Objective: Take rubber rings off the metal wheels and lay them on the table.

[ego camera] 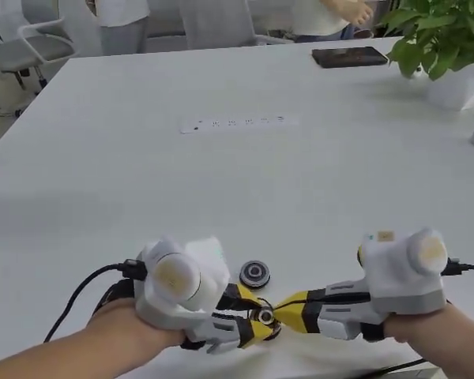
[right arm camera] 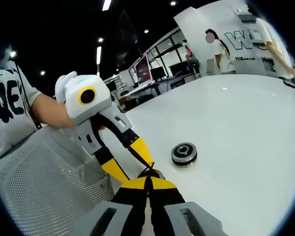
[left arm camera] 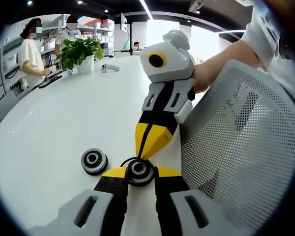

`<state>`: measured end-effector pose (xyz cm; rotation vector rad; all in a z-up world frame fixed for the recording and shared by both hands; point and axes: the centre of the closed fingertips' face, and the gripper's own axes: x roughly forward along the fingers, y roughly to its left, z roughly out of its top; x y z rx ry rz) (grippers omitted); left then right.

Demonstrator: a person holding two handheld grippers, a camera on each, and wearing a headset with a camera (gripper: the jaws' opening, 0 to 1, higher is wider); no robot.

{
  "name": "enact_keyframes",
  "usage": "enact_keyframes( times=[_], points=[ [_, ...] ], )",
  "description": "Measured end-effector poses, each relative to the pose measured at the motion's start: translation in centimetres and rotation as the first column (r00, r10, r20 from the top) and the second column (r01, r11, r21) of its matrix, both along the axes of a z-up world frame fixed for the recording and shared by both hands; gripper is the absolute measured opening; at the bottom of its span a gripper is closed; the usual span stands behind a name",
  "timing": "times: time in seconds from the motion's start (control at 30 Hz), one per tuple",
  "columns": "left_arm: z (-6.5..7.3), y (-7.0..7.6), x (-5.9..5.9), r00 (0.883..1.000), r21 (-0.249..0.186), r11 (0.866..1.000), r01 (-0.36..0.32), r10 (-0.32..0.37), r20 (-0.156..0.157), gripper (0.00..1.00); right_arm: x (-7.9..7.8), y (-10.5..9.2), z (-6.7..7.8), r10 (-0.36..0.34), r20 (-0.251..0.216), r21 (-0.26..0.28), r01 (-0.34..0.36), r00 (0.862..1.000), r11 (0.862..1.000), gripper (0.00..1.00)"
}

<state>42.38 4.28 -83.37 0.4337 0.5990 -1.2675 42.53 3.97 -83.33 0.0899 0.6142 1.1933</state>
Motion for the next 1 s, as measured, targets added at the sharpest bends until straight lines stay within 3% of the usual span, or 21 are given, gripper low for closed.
enact_keyframes(
  times=[0.3, 0.7, 1.0],
  points=[
    [1.9, 0.6, -0.3, 1.000, -0.044, 0.999, -0.015, 0.014, -0.006, 0.26, 0.1, 0.1, 0.7, -0.002, -0.007, 0.028, 0.002, 1.000, 1.000, 0.00],
    [4.3, 2.8, -0.3, 0.999, -0.087, 0.995, -0.051, 0.052, 0.009, 0.38, 0.5, 0.5, 1.9, 0.009, 0.002, 0.052, -0.009, 1.000, 0.999, 0.00],
    [5.3, 4.6, -0.4, 0.996, -0.108, 0.990, -0.092, 0.093, 0.003, 0.49, 0.7, 1.1, 2.5, 0.030, 0.007, 0.051, -0.031, 1.000, 0.998, 0.00]
  ],
)
